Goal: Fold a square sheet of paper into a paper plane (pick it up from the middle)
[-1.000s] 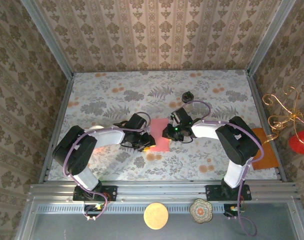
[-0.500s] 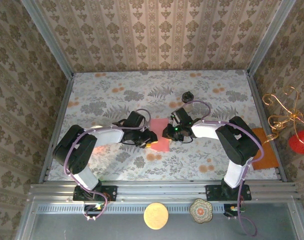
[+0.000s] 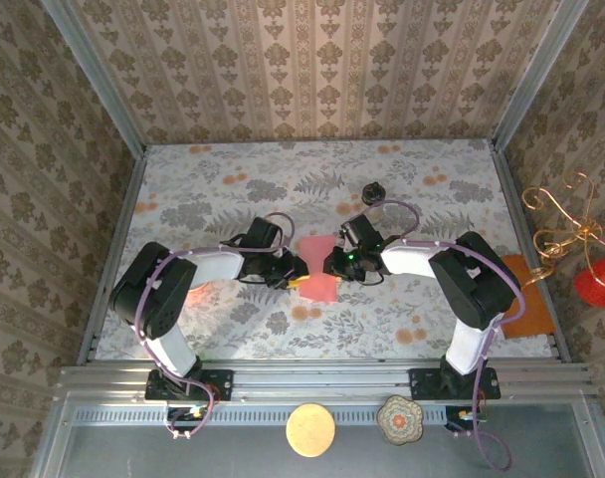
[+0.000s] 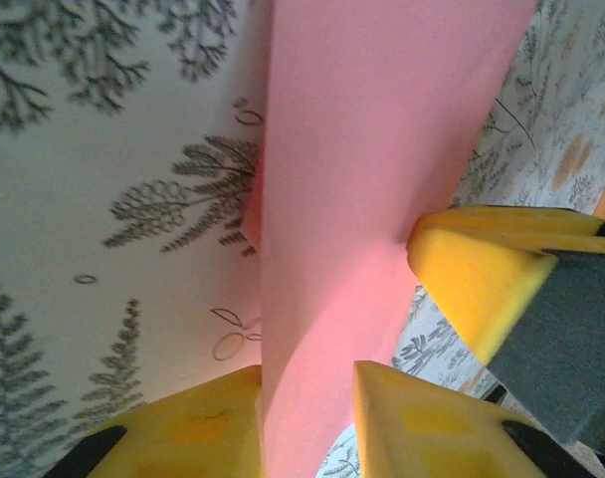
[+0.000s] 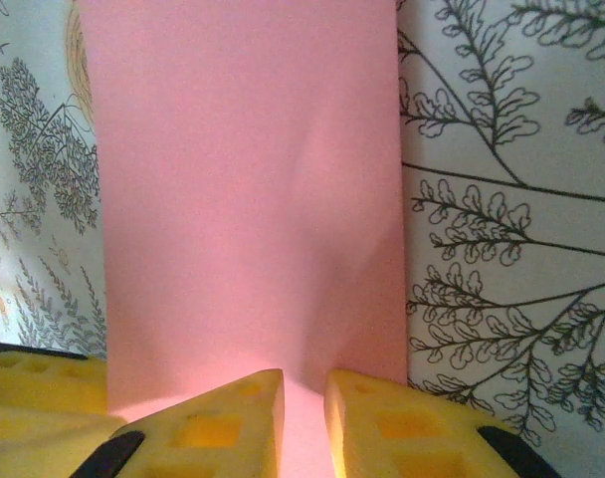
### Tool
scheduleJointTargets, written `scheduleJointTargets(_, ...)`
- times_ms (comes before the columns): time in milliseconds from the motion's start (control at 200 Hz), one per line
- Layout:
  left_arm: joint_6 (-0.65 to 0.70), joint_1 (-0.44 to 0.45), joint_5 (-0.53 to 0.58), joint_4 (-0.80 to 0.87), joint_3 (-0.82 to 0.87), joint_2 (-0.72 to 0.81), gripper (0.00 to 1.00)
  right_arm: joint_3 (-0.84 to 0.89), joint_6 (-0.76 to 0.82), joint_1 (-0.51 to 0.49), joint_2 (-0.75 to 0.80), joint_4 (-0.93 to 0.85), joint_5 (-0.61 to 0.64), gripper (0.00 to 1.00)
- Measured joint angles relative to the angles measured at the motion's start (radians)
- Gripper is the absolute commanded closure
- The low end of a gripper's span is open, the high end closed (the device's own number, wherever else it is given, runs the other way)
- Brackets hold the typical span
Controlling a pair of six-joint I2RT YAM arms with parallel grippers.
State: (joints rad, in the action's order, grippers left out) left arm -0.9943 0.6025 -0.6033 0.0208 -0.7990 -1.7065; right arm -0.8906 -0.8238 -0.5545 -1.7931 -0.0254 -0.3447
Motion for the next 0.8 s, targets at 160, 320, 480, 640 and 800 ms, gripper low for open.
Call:
scheduleJointTargets(160,-0.001,-0.012,-0.009,-0.014,0.000,-0.006,0.77,0.001,0.000,0.000,0.002,0.003,0.000,0.74)
scheduleJointTargets(320,-0.001,-0.015,-0.022,-0.018,0.000,-0.016,0.84,0.003,0.001,-0.001,0.006,0.010,0.000,0.71)
scheduleJointTargets(480,-0.001,-0.016,-0.037,-0.026,0.000,-0.017,0.91,0.018,0.024,-0.002,0.030,0.026,0.002,0.57)
scheduleJointTargets(640,-0.035,-0.037,-0.063,-0.074,0.005,-0.017,0.93,0.062,0.113,-0.001,0.139,0.023,0.036,0.42)
scheduleJointTargets(800,-0.072,-0.068,-0.067,-0.102,0.018,-0.016,0.94,0.121,0.235,-0.014,0.311,0.056,0.082,0.37)
